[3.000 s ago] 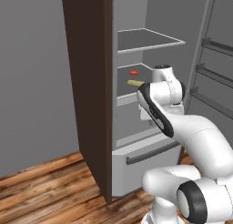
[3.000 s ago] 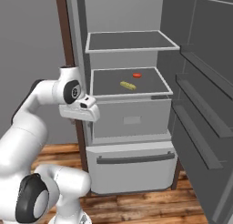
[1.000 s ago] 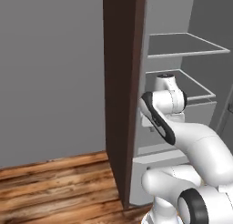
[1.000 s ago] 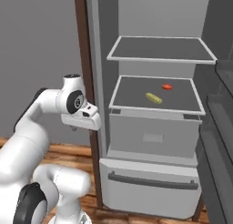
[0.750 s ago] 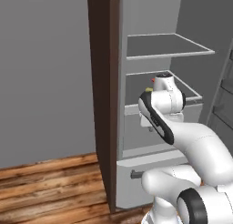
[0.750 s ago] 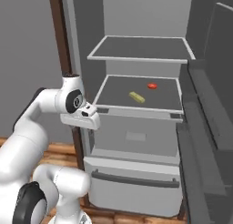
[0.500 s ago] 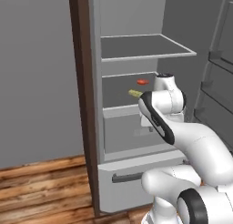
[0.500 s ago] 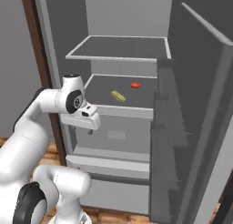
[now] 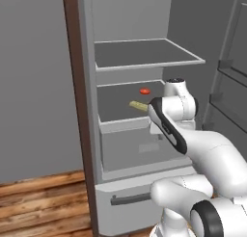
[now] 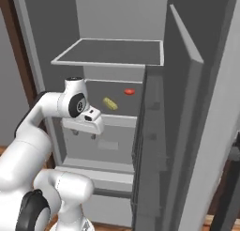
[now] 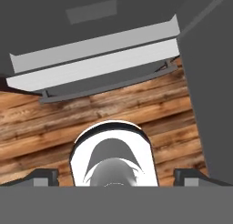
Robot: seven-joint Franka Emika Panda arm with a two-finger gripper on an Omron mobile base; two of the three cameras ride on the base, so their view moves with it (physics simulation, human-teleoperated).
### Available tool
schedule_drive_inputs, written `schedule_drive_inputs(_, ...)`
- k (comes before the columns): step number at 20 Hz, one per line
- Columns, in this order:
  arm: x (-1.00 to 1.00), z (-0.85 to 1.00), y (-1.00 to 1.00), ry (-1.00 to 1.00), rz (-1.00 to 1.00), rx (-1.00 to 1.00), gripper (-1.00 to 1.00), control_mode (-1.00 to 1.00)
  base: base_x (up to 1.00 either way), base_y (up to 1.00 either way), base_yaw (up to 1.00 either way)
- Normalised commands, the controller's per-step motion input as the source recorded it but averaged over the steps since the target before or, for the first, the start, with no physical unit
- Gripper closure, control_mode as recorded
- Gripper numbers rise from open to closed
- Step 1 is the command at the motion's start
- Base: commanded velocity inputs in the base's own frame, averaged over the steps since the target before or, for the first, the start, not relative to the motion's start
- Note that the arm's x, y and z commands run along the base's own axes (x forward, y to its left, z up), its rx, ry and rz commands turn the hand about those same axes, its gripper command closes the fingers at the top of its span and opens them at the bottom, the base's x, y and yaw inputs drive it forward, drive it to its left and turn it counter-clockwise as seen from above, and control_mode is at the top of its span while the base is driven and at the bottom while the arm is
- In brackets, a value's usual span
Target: Retrieve the butter from the fridge and place it on a plate on the dining table. Then retrieve the butter knife by the fridge and place it near the plate.
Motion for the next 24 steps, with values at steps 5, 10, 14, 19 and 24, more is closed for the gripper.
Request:
schedule_drive_inputs(5,0.0,0.0,0.0,0.0,0.0,0.0,-1.0,1.0,0.49,0.0,0.0)
schedule_drive_inputs(10,0.0,0.0,0.0,0.0,0.0,0.0,-1.0,1.0,0.64,0.0,0.01)
schedule_drive_inputs(14,0.0,0.0,0.0,0.0,0.0,0.0,-1.0,1.0,0.64,0.0,0.02)
schedule_drive_inputs(19,0.0,0.0,0.0,0.0,0.0,0.0,-1.0,1.0,0.31,0.0,0.0)
schedule_drive_inputs(24,0.0,0.0,0.0,0.0,0.0,0.0,-1.0,1.0,0.06,0.0,0.0)
